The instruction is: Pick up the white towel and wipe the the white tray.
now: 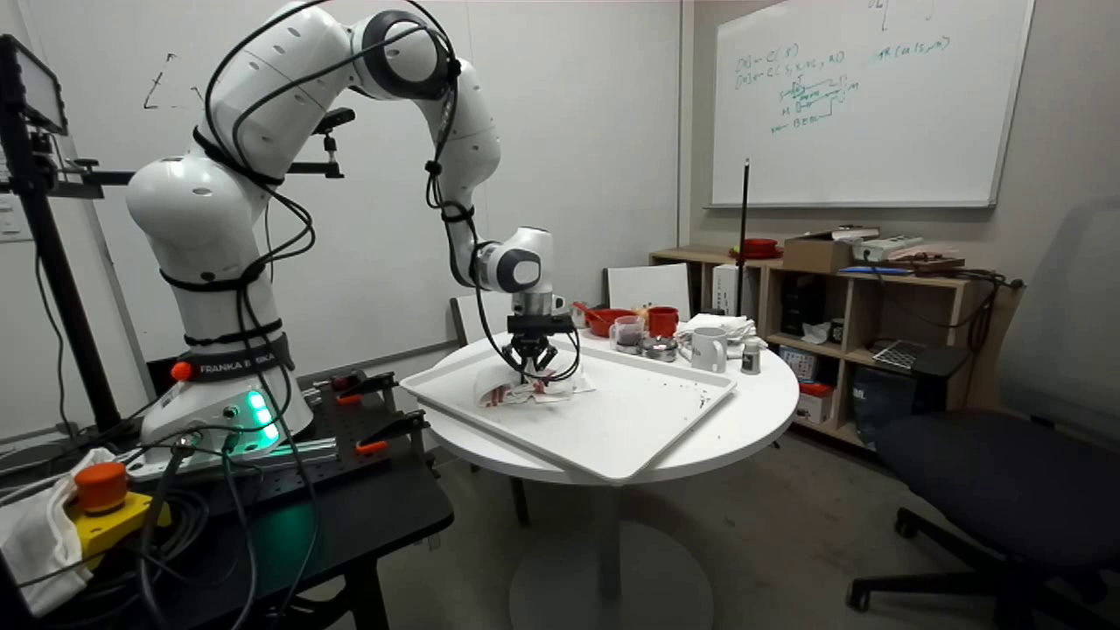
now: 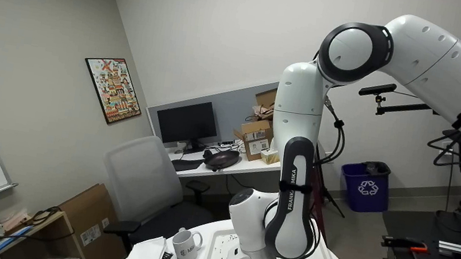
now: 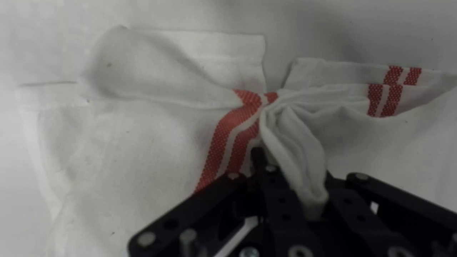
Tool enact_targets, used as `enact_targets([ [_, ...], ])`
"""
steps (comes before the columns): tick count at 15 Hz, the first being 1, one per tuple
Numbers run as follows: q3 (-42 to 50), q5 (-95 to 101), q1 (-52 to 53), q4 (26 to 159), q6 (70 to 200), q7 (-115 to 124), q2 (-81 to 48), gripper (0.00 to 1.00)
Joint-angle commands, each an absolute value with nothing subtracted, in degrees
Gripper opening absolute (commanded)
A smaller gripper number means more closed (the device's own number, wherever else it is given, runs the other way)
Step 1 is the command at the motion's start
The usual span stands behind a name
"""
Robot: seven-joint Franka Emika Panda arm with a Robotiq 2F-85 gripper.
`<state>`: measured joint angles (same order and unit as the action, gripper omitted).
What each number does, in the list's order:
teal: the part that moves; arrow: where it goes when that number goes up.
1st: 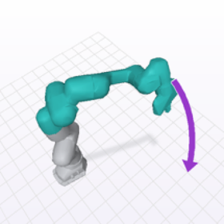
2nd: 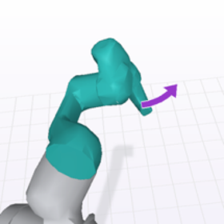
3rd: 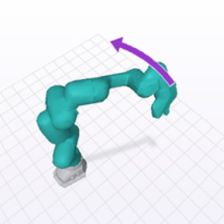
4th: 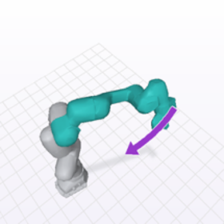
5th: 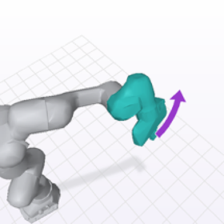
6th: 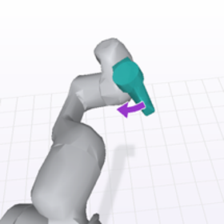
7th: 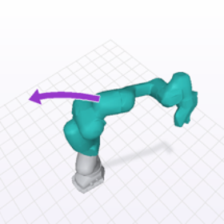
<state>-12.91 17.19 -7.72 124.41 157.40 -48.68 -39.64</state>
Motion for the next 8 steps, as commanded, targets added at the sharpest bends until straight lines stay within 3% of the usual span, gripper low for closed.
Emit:
enact_targets([
  [1,-15.8,15.7,-6.5,122.9,157.0,-52.5,-42.9,0.02],
  [8,-18.3,16.7,-0.5,118.2,150.6,-57.2,-46.8,0.02],
])
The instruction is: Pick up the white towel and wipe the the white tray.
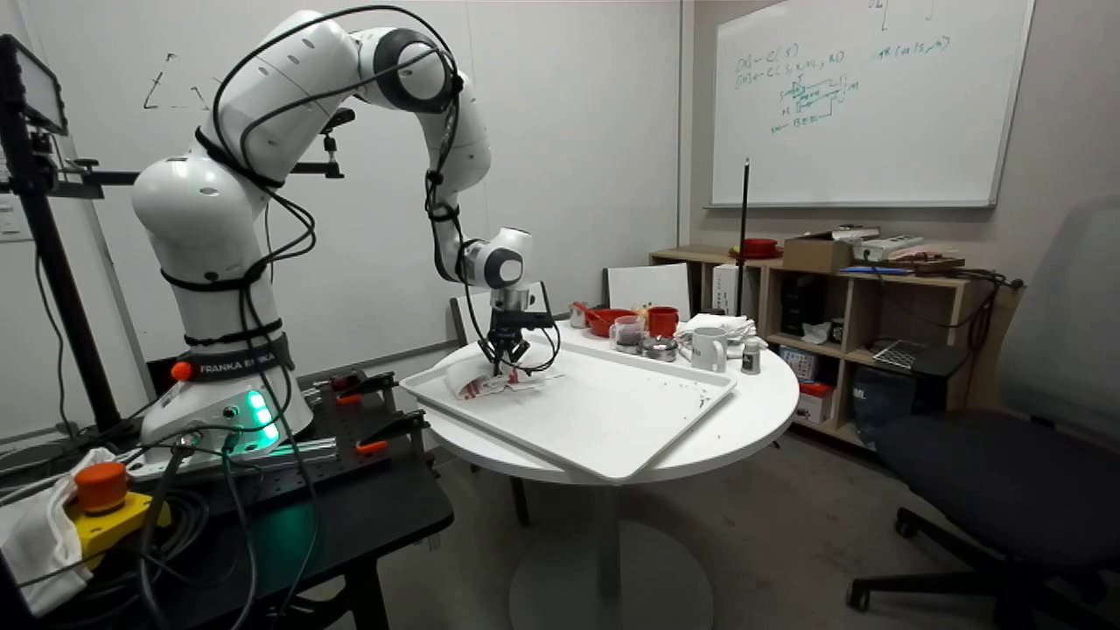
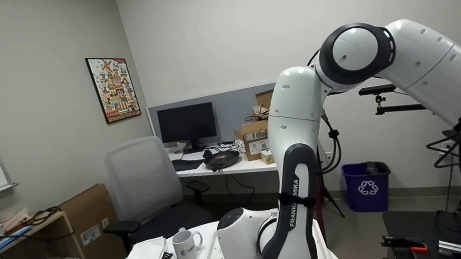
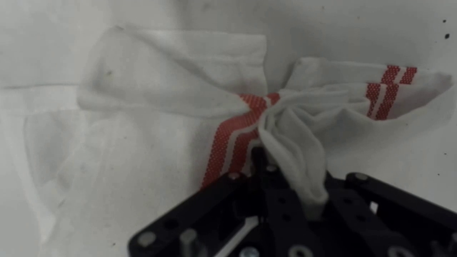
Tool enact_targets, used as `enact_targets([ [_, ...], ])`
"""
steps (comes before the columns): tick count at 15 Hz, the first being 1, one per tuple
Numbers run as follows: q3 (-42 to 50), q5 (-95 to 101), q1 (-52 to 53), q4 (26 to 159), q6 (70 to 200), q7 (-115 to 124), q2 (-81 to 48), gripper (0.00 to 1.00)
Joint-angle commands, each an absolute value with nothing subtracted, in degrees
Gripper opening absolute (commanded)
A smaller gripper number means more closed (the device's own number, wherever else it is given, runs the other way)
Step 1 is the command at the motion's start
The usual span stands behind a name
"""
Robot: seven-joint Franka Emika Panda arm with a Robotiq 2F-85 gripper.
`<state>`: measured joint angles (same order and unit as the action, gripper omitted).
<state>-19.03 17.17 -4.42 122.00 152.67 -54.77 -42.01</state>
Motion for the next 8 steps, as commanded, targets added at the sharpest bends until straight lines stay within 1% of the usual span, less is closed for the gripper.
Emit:
enact_targets([
  [1,-17.7,17.5,1.1,117.1,148.8,-57.7,-46.9,0.02],
  [8,-16.1,18.9,9.4,105.8,136.0,-61.9,-50.7,0.02],
])
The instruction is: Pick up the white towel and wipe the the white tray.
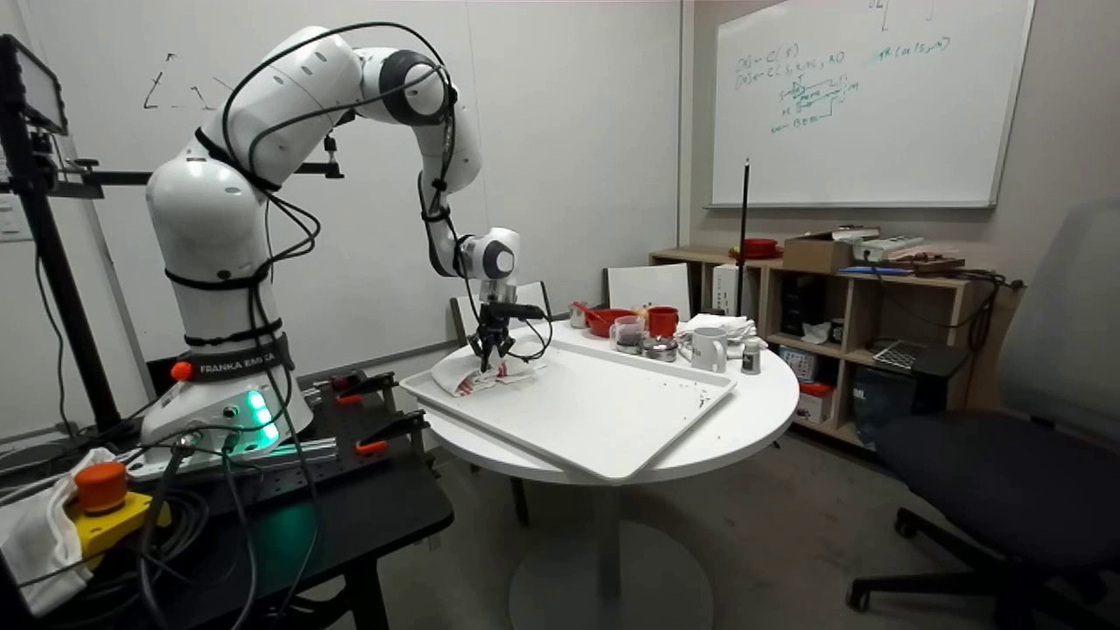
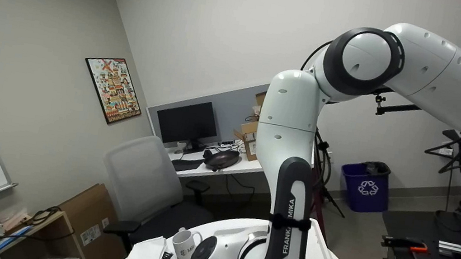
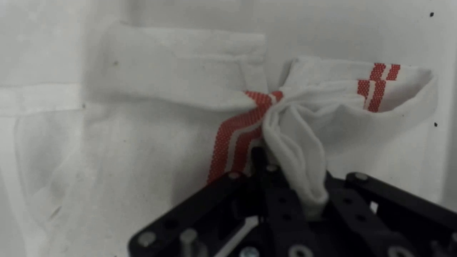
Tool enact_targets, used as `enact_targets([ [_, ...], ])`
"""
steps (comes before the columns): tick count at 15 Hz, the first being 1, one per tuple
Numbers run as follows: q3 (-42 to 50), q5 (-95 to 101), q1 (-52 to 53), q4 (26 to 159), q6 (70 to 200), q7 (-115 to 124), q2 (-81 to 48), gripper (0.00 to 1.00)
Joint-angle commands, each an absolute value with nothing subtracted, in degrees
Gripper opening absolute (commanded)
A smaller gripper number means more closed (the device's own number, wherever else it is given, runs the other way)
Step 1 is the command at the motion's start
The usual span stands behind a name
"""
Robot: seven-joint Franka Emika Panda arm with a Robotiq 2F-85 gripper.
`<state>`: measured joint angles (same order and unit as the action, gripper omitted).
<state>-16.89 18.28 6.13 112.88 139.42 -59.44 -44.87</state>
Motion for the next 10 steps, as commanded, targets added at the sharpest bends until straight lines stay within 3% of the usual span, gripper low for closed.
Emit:
enact_targets([
  [1,-15.9,19.2,10.2,104.1,134.3,-63.1,-51.4,0.02],
  [10,-15.5,19.3,14.2,91.0,124.6,-70.3,-55.4,0.02],
])
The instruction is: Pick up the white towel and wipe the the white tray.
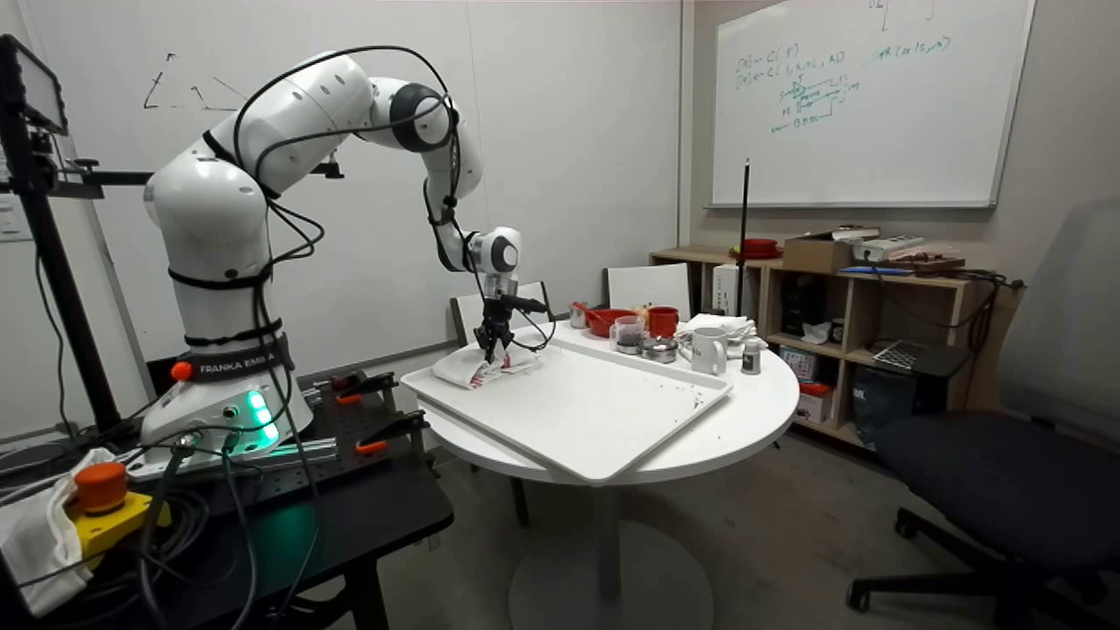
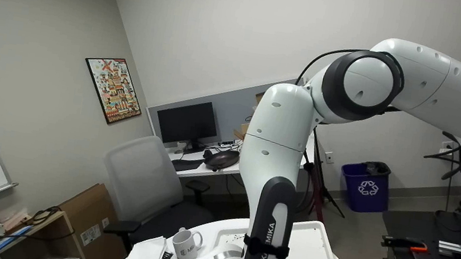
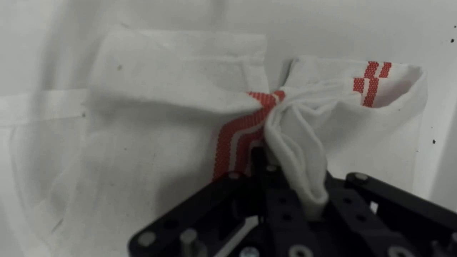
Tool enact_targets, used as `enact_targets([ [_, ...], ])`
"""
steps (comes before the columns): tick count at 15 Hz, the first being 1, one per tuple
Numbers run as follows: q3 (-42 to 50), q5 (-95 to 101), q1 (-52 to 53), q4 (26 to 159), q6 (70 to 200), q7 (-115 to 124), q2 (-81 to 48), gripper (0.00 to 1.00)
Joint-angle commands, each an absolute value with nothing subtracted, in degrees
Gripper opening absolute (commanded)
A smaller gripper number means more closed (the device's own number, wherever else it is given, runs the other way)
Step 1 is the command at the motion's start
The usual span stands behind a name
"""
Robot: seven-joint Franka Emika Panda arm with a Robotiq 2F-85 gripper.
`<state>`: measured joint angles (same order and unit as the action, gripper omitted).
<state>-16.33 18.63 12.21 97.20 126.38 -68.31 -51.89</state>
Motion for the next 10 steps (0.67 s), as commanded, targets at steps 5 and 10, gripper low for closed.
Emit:
enact_targets([
  [5,-14.8,19.7,15.5,87.8,126.0,-71.1,-56.1,0.02],
  [10,-15.0,18.5,14.9,85.1,127.0,-71.1,-56.6,0.02],
])
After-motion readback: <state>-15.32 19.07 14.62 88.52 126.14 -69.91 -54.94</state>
